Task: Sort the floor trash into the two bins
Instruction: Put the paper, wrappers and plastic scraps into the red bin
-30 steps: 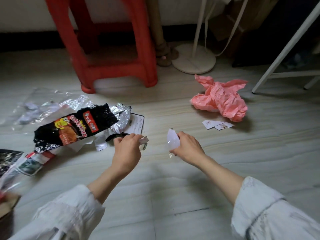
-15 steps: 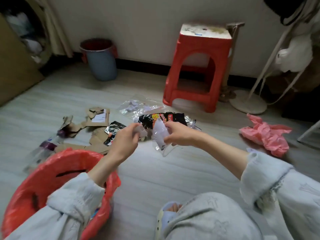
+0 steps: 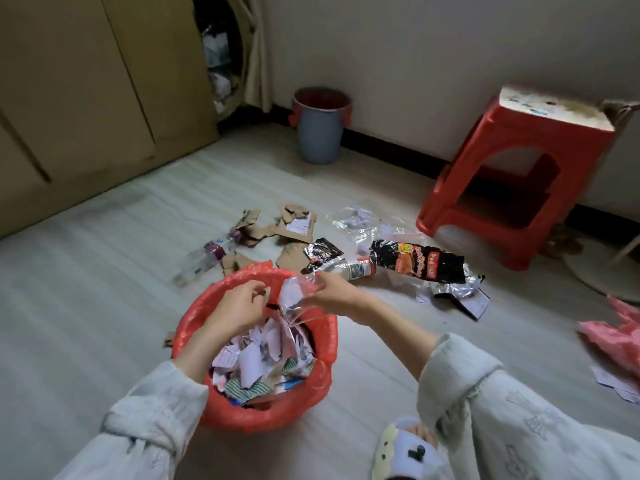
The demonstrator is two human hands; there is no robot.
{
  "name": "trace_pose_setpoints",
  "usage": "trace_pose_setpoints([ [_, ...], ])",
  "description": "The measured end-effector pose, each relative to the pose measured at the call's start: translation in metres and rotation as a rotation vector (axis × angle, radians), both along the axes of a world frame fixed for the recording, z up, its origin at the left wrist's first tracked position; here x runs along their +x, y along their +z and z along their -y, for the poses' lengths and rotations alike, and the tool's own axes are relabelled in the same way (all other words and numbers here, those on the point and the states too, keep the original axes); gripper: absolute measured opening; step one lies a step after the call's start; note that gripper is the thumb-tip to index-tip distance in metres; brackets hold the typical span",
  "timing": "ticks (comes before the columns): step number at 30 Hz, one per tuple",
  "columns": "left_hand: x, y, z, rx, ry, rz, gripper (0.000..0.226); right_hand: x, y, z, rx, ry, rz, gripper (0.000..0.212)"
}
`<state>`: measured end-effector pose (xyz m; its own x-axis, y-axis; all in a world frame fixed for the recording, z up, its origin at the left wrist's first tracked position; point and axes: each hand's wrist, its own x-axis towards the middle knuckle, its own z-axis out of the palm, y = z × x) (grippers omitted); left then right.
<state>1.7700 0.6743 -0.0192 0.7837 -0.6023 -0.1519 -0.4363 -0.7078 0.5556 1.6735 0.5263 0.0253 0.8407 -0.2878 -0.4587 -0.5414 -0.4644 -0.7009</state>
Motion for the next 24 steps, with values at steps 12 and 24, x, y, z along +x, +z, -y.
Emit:
trace_pose_setpoints([
  [12, 0.012, -0.053, -0.051, 0.070, 0.269, 0.054, 0.047, -0.019, -0.070, -0.030, -0.114, -0.173, -0.109, 0.032],
  [24, 0.009, -0.051, -0.048, 0.259, 0.381, -0.023, 0.060, -0.018, -0.062, -0.023, -0.175, -0.304, -0.059, 0.025],
])
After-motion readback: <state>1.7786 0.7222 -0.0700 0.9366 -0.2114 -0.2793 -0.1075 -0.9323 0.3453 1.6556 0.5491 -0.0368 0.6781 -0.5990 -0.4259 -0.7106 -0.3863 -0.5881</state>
